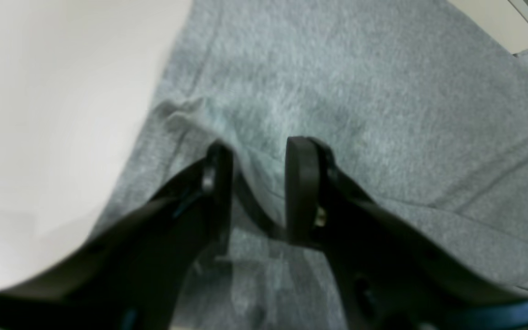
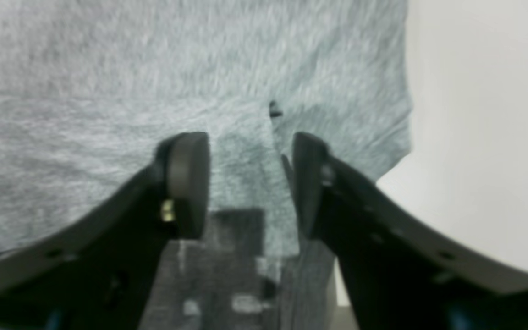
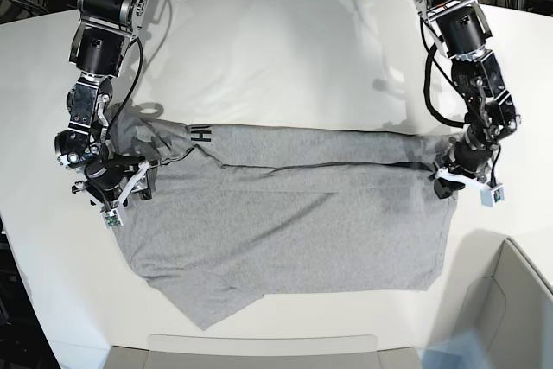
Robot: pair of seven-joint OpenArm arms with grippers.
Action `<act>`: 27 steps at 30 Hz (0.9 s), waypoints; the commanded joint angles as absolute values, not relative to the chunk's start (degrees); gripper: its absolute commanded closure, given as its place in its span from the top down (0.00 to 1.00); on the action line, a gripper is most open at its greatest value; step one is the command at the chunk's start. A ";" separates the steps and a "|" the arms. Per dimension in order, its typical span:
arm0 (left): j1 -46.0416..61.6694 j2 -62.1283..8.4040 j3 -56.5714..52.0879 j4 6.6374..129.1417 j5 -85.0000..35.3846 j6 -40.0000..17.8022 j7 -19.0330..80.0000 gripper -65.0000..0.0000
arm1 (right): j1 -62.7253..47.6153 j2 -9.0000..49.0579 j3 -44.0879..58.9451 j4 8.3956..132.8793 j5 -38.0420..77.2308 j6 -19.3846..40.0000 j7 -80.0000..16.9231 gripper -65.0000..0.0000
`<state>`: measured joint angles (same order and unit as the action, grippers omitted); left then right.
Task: Fold the T-shirt properly
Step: 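Lower the folded shoulder edge onto the shirt with both grippers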
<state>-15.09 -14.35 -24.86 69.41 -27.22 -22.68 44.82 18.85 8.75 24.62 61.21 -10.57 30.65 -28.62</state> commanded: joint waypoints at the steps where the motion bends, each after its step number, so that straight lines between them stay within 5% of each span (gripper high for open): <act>1: -16.22 -15.25 -24.92 71.87 -28.00 -23.16 43.38 0.33 | 20.00 9.27 25.01 63.69 -9.63 30.55 -27.30 0.48; 13: -8.22 -15.08 -25.10 81.45 -28.09 -23.16 44.35 0.32 | 9.71 11.30 26.95 75.82 -0.66 30.55 -29.23 0.47; 27: -8.31 -15.34 -24.84 77.49 -27.91 -23.16 42.68 0.25 | 5.67 11.65 29.23 78.90 -0.75 30.55 -34.77 0.47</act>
